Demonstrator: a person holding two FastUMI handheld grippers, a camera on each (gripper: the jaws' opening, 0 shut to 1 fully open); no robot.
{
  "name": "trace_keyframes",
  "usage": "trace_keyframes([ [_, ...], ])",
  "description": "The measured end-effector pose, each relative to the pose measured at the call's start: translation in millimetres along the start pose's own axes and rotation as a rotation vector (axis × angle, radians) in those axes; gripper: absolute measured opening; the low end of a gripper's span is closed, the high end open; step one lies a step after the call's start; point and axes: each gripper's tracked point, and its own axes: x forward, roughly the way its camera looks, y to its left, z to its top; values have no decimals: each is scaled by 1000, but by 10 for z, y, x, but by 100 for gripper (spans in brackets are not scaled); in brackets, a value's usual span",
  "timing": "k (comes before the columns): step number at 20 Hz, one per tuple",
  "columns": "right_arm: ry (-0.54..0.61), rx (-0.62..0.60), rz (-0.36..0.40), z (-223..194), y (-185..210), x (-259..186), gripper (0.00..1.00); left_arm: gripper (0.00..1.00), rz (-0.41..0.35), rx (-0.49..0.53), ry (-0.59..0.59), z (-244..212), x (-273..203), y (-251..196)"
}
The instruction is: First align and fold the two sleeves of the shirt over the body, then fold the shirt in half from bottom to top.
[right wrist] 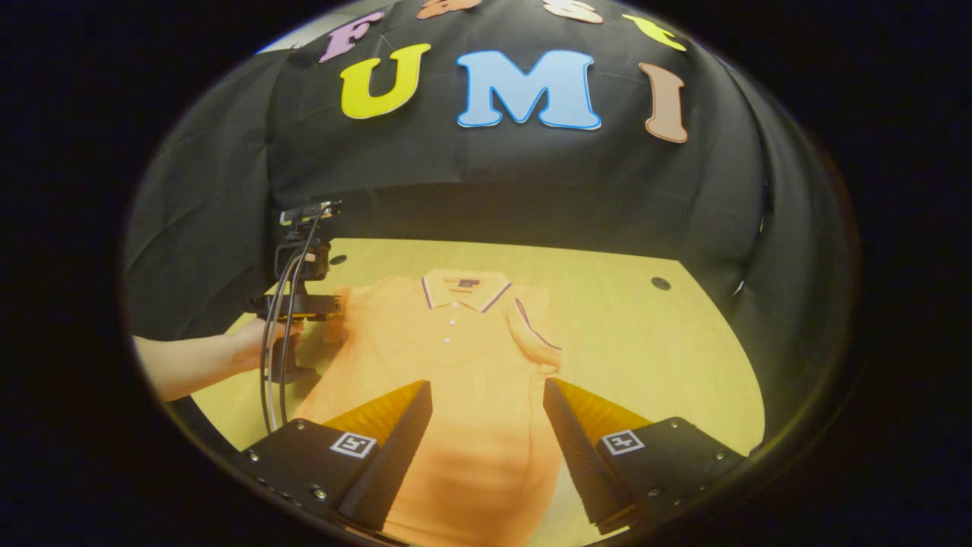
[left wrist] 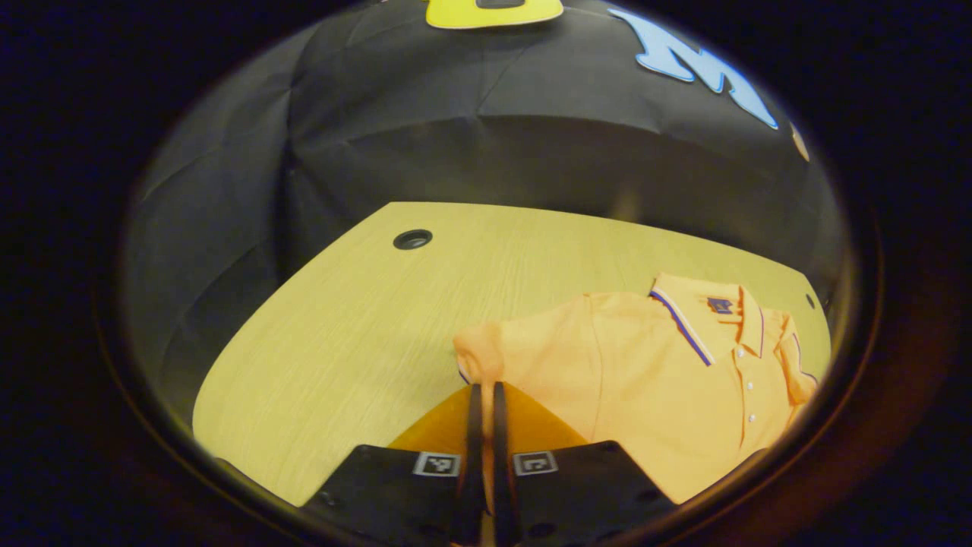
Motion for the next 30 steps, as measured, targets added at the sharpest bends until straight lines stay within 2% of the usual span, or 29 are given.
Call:
trace_keyframes([
  [6,-8,9,-18,-3,-63,-19,92,10,-42,29,-63,234,-130,-203],
  [12,-1,38,-32,-40,-94,-9,92,10,-161,84,-132,471,-380,-774],
  [16,2,69,-67,-72,-98,-21,92,10,-233,168,-116,393,-395,-1128],
  [20,13,105,-134,-164,-105,-83,92,10,-301,201,-74,245,-353,-1374],
  [22,18,129,-167,-232,-140,-137,92,10,-311,222,-56,181,-312,-1401],
  [24,17,164,-182,-261,-146,-152,92,14,-313,234,-38,150,-319,-1392],
  [26,8,176,-181,-245,-141,-173,92,24,-319,229,-35,134,-355,-1397],
  [27,2,170,-181,-240,-155,-186,92,24,-328,225,-29,124,-392,-1412],
  [29,-4,151,-173,-235,-168,-199,92,42,-345,220,-16,86,-507,-1444],
  [30,-5,142,-165,-232,-172,-210,92,58,-349,219,-15,67,-565,-1444],
])
